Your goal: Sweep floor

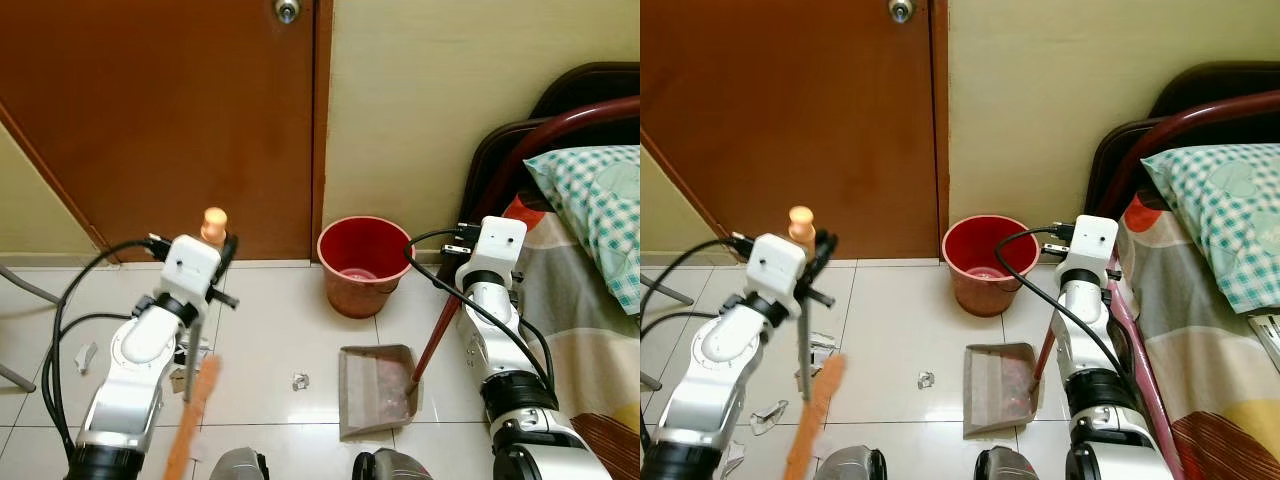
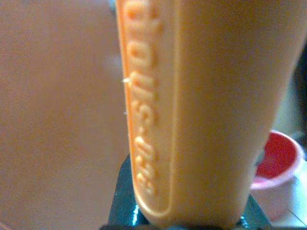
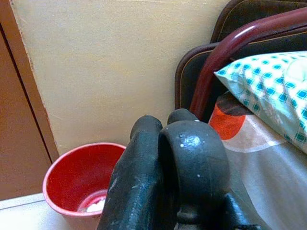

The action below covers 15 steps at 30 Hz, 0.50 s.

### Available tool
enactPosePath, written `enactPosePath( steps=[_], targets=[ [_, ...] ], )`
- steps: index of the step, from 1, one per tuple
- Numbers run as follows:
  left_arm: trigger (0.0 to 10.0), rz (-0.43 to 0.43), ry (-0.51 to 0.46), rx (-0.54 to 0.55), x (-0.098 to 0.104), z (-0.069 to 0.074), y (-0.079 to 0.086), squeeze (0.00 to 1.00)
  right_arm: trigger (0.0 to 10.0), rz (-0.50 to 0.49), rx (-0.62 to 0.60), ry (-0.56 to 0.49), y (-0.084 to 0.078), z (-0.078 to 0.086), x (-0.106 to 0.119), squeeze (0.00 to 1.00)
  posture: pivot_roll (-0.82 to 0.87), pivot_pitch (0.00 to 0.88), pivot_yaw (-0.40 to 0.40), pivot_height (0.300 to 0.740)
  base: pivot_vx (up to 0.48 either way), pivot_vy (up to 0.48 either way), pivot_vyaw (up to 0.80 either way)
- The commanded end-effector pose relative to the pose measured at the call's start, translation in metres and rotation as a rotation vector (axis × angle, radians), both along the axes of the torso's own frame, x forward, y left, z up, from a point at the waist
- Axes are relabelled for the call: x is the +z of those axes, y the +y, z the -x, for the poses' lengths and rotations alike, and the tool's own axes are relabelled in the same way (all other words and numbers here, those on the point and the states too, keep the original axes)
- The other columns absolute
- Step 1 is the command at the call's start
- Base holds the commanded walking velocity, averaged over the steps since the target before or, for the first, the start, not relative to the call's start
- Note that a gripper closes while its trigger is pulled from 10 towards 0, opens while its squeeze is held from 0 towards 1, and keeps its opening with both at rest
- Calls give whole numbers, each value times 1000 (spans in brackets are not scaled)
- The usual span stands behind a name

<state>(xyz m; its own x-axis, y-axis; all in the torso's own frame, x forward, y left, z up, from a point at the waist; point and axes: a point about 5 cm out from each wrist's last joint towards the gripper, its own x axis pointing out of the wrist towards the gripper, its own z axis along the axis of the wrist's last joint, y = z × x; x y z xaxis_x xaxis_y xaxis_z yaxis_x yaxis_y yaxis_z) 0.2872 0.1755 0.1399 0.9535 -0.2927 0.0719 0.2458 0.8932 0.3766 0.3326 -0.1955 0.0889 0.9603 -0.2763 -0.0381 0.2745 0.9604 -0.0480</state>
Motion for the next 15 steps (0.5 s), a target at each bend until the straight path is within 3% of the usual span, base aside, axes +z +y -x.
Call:
enactPosePath(
  steps=[1, 4, 9, 15],
  targets=[
    [10000, -12, -135, -2, 25, -9, -4, 0, 10000, 9, 9, -34, 2, -5, 8, 0, 26, 56, -21, 740, 0, 0, 0],
    [10000, 17, -179, -6, 36, -19, -14, 0, 10000, 7, 10, -36, 4, -6, 8, 0, 24, 54, -20, 740, 0, 0, 0],
    [10000, 104, -176, -44, 41, -30, -36, 0, 10000, 6, 12, -38, 7, -7, 8, 0, 24, 52, -11, 740, 0, 0, 0],
    [10000, 118, -98, -172, 23, -31, -69, 0, 10000, 10, -11, -53, -3, -17, 17, 0, 28, 67, 2, 740, 0, 0, 0]
  ],
)
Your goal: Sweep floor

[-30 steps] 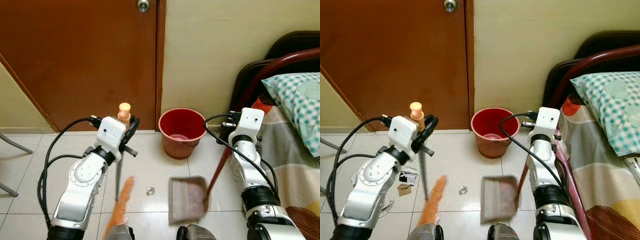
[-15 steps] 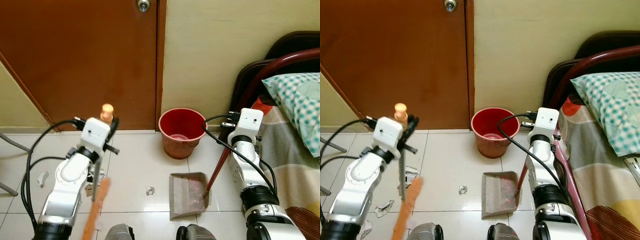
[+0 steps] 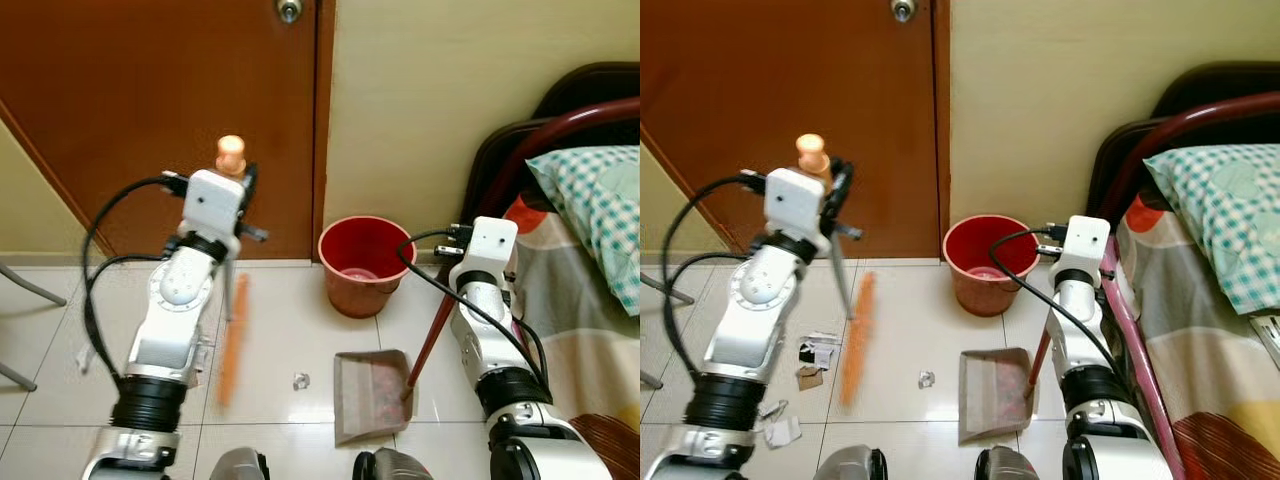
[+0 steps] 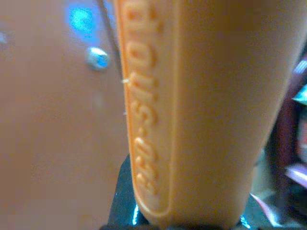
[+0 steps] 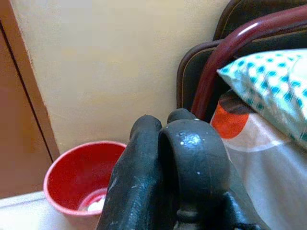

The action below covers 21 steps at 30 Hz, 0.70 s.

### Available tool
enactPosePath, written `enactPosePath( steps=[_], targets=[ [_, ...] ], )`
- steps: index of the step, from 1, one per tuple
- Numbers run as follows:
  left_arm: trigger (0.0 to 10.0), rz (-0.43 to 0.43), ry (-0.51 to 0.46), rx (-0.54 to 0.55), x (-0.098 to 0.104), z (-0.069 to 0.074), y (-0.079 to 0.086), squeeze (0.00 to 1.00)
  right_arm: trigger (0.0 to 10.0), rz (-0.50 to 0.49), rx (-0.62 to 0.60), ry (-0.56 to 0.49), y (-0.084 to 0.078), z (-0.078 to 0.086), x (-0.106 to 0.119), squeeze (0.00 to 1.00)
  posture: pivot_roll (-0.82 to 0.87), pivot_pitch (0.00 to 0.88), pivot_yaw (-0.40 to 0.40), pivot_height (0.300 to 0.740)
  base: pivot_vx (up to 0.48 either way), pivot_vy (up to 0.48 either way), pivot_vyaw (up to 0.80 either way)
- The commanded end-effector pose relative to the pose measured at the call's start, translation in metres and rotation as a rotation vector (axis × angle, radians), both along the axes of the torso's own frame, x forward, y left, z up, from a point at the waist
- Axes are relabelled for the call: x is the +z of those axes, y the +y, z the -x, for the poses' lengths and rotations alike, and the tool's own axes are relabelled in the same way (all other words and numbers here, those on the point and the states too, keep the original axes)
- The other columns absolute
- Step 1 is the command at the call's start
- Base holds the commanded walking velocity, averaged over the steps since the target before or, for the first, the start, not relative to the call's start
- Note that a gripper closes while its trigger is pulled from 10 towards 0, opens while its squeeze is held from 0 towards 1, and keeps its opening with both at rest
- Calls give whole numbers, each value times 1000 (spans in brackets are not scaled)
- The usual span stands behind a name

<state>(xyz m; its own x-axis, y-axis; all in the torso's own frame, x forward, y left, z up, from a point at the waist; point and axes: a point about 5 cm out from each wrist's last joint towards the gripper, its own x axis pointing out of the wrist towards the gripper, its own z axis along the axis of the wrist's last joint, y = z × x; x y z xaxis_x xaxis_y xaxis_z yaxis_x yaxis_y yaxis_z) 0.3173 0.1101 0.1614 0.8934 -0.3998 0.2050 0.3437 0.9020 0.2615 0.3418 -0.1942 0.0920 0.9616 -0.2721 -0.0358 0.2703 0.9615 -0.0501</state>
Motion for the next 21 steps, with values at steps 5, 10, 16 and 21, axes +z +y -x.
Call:
enactPosePath(
  steps=[5, 10, 16, 21],
  targets=[
    [10000, -54, 10, -52, -8, 1, -7, 0, 10000, 8, -16, -58, -3, -12, 18, 0, 31, 77, 7, 740, 0, 0, 0],
    [10000, -58, 93, -77, -31, 7, -11, 0, 10000, -2, -22, -54, 2, -15, 18, 0, 51, 109, 14, 740, 0, 0, 0],
    [10000, -60, 175, -126, -55, 19, -21, 0, 10000, -12, -32, -32, 16, -14, 10, 0, 72, 133, 25, 740, 0, 0, 0],
    [10000, -31, 181, -135, -53, 24, -27, 0, 10000, -60, -17, -25, 27, -11, 4, 0, 132, 171, 35, 740, 0, 0, 0]
  ],
)
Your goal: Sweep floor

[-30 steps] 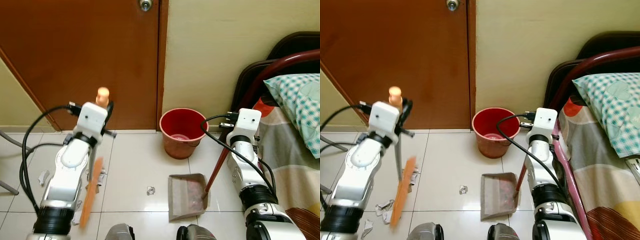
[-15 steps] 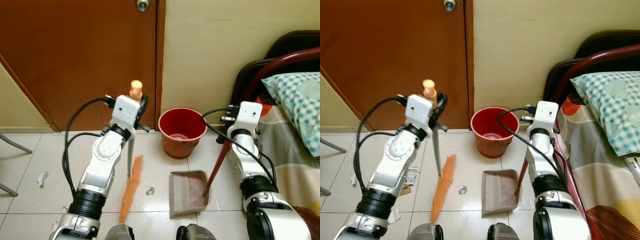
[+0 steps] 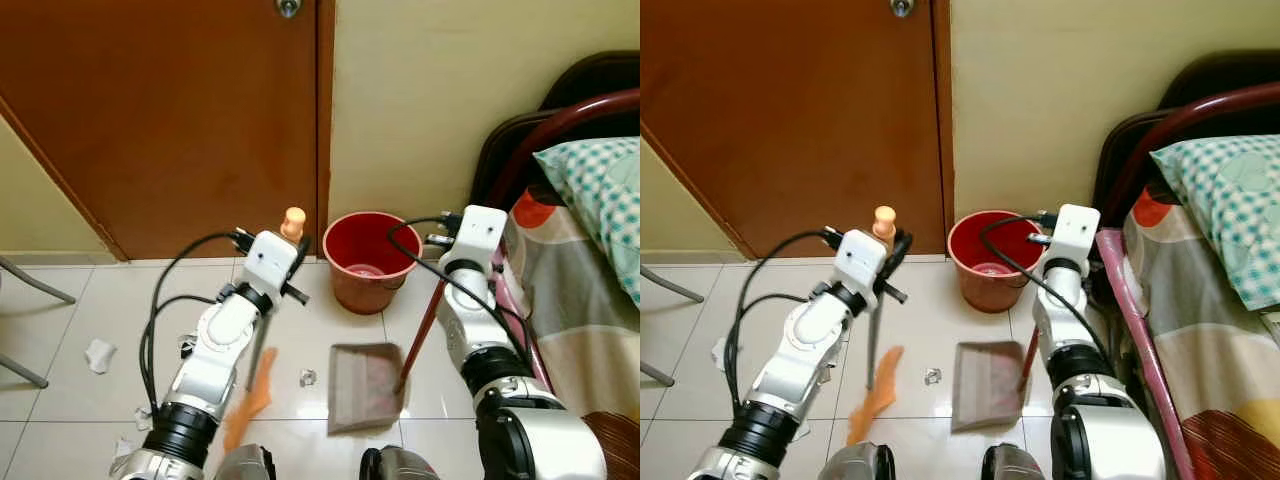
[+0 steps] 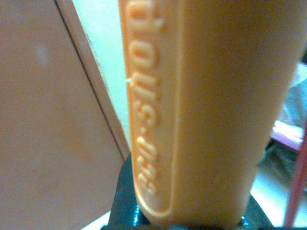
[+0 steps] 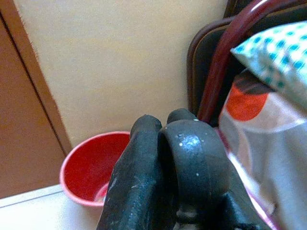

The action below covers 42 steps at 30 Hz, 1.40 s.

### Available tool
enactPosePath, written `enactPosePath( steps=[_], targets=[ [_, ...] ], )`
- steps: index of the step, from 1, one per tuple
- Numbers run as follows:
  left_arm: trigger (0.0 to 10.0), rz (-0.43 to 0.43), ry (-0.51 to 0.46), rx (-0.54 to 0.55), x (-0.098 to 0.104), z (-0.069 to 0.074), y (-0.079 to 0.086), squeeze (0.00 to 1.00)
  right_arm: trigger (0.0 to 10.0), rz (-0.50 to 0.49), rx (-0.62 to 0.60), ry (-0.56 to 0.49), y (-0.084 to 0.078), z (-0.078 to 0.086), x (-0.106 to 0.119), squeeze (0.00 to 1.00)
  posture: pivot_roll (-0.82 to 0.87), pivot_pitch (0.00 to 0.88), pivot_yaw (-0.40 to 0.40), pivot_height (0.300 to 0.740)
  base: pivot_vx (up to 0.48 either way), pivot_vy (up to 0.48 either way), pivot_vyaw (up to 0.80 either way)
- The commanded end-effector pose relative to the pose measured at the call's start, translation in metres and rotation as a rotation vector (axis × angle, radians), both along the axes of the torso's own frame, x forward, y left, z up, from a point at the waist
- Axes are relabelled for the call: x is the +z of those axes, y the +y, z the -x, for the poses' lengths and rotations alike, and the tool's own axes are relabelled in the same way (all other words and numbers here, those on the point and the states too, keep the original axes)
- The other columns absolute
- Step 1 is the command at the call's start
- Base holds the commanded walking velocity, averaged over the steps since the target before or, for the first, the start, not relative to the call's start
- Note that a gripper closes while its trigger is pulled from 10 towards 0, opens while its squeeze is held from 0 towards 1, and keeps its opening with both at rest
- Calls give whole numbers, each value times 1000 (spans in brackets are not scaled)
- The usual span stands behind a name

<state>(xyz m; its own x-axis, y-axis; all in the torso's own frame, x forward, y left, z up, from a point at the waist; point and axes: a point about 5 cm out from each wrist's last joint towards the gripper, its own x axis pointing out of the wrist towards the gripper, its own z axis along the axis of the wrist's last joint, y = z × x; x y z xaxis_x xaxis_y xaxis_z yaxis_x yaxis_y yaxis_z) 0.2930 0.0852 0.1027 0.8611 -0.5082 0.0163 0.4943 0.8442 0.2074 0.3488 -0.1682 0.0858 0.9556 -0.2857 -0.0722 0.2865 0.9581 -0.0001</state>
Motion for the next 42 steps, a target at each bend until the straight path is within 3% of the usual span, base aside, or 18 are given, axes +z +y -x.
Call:
enactPosePath(
  steps=[1, 9, 10, 13, 17, 19, 27, 32, 36, 39, 42],
  targets=[
    [10000, 29, -12, -24, 8, 6, -3, 0, 10000, -14, -2, -37, 5, -2, 5, 0, 153, 187, 41, 740, 0, 0, 0],
    [10000, 108, 25, -45, 9, 15, -10, 0, 10000, 1, 5, -66, 13, -3, 9, 0, 149, 204, 52, 740, 0, 0, 0],
    [10000, 137, 30, -84, 11, 15, -21, 0, 10000, 30, 3, -86, 13, -5, 14, 0, 142, 203, 51, 740, 0, 0, 0],
    [10000, 146, 31, -130, 14, 17, -32, 0, 10000, 48, 5, -102, 12, -6, 17, 0, 142, 203, 51, 740, 0, 0, 0],
    [10000, 151, 32, -164, 17, 18, -39, 0, 10000, 56, -1, -114, 9, -8, 22, 0, 113, 197, 52, 740, 0, 0, 0],
    [10000, 160, 30, -185, 21, 19, -43, 0, 10000, 127, -26, -105, 2, -10, 24, 0, 107, 186, 47, 740, 0, 0, 0],
    [10000, 130, 31, -186, 17, 15, -38, 0, 10000, 172, -81, -85, -14, -12, 27, 0, 93, 161, 29, 740, 0, 0, 0],
    [10000, 139, 27, -192, 19, 12, -41, 0, 10000, 156, -64, -24, -13, -11, 18, 0, 82, 149, 16, 740, 0, 0, 0],
    [10000, 193, 27, -213, 27, 10, -51, 0, 10000, 165, -46, -21, -9, -12, 17, 0, 76, 142, 3, 740, 0, 0, 0],
    [10000, 341, -13, -192, 54, 2, -62, 0, 10000, 151, -27, 7, -3, -12, 13, 0, 81, 138, -9, 740, 0, 0, 0],
    [10000, 400, -7, -201, 65, -1, -69, 0, 10000, 146, -14, 18, 0, -12, 11, 0, 82, 134, -16, 740, 0, 0, 0]
  ],
)
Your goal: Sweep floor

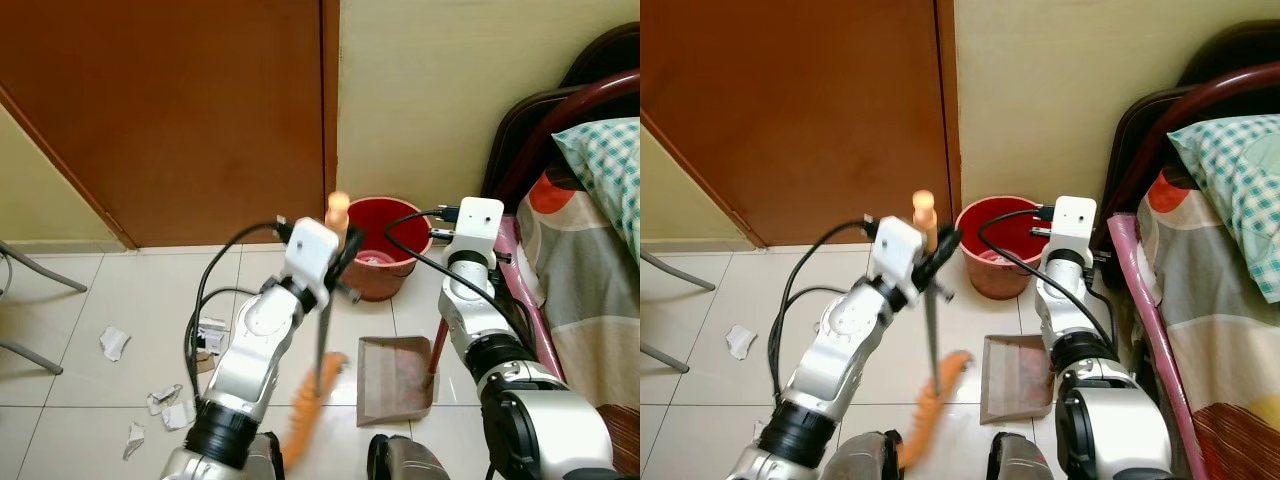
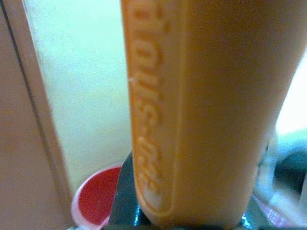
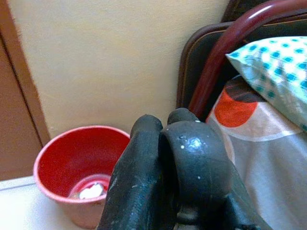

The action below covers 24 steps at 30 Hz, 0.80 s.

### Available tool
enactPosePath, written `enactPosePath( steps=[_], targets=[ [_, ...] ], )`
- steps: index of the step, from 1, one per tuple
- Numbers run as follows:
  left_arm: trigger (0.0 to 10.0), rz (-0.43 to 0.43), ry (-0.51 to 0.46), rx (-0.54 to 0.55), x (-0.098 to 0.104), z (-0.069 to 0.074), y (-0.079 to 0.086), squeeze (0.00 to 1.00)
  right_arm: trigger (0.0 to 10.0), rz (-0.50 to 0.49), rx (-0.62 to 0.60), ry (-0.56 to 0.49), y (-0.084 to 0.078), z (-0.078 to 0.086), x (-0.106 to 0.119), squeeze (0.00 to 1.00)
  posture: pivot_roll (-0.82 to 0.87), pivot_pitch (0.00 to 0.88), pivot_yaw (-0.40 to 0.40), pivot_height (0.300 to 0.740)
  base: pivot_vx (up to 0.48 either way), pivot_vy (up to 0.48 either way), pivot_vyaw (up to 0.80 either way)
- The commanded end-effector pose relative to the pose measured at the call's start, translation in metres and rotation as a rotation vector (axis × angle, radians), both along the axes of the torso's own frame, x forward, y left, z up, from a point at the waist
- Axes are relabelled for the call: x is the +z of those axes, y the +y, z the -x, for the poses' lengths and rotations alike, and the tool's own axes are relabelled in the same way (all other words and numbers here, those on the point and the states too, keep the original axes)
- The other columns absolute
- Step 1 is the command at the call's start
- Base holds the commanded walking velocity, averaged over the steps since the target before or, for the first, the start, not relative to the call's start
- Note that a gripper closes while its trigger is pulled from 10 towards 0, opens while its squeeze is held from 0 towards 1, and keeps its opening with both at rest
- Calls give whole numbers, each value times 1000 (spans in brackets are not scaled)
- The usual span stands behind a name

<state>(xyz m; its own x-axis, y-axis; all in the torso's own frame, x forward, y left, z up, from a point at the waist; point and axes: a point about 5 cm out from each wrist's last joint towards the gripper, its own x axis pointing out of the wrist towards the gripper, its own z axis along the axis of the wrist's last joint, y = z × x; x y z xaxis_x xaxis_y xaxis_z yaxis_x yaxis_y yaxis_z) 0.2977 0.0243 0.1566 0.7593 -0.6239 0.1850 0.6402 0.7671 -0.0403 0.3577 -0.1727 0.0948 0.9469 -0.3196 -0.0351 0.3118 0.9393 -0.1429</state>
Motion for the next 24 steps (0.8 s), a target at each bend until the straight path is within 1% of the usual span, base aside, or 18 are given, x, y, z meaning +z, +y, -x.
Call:
enactPosePath(
  steps=[1, 3, 5, 6, 10, 11, 12, 14, 15, 16, 17, 18, 19, 20, 21, 23, 24],
  targets=[
    [10000, 121, -2, -29, 16, 3, -11, 0, 10000, 0, 20, 15, 6, -3, 2, 0, 78, 131, -21, 740, 0, 0, 0],
    [10000, 151, 2, -29, 21, 2, -13, 0, 10000, 0, 30, 19, 8, -4, 2, 0, 73, 129, -24, 740, 0, 0, 0],
    [10000, 207, -2, 6, 30, -1, -8, 0, 10000, -4, 47, 18, 12, -5, 3, 0, 65, 125, -29, 740, 0, 0, 0],
    [10000, 207, -2, 6, 30, -1, -8, 0, 10000, -4, 47, 18, 12, -5, 3, 0, 65, 125, -29, 740, 0, 0, 0],
    [10000, 191, -45, 119, 34, -10, 16, 0, 10000, -10, 51, 20, 9, -7, 5, 0, 61, 111, -37, 740, 0, 0, 0],
    [10000, 191, -45, 119, 34, -10, 16, 0, 10000, -10, 51, 20, 9, -7, 5, 0, 61, 111, -37, 740, 0, 0, 0],
    [10000, 166, -67, 187, 33, -13, 33, 0, 10000, -14, 51, 16, 7, -7, 6, 0, 64, 104, -44, 740, 0, 0, 0],
    [10000, 144, -82, 244, 32, -16, 49, 0, 10000, -18, 52, 17, 4, -8, 7, 0, 69, 93, -52, 740, 0, 0, 0],
    [10000, 107, -99, 300, 28, -15, 66, 0, 10000, -23, 50, 15, 1, -8, 7, 0, 71, 87, -56, 740, 0, 0, 0],
    [10000, 94, -100, 336, 26, -14, 77, 0, 10000, -25, 49, 16, -1, -8, 7, 0, 73, 82, -60, 740, 0, 0, 0],
    [10000, 94, -100, 336, 26, -14, 77, 0, 10000, -25, 49, 16, -1, -8, 7, 0, 73, 82, -60, 740, 0, 0, 0],
    [10000, 87, -88, 383, 23, -14, 89, 0, 10000, -26, 49, 20, -3, -8, 7, 0, 77, 71, -66, 740, 0, 0, 0],
    [10000, 92, -84, 422, 21, -14, 97, 0, 10000, -21, 48, 26, -3, -8, 6, 0, 80, 66, -69, 740, 0, 0, 0],
    [10000, 92, -84, 422, 21, -14, 97, 0, 10000, -21, 48, 26, -3, -8, 6, 0, 80, 66, -69, 740, 0, 0, 0],
    [10000, 101, -74, 467, 20, -15, 106, 0, 10000, -18, 46, 37, -4, -8, 6, 0, 87, 57, -73, 740, 0, 0, 0],
    [10000, 88, -78, 520, 16, -10, 117, 0, 10000, -39, 40, 39, -4, -7, 4, 0, 99, 50, -69, 740, 0, 0, 0],
    [10000, 83, -76, 540, 15, -10, 120, 0, 10000, -51, 38, 35, -3, -8, 5, 0, 108, 48, -68, 740, 0, 0, 0]
  ],
)
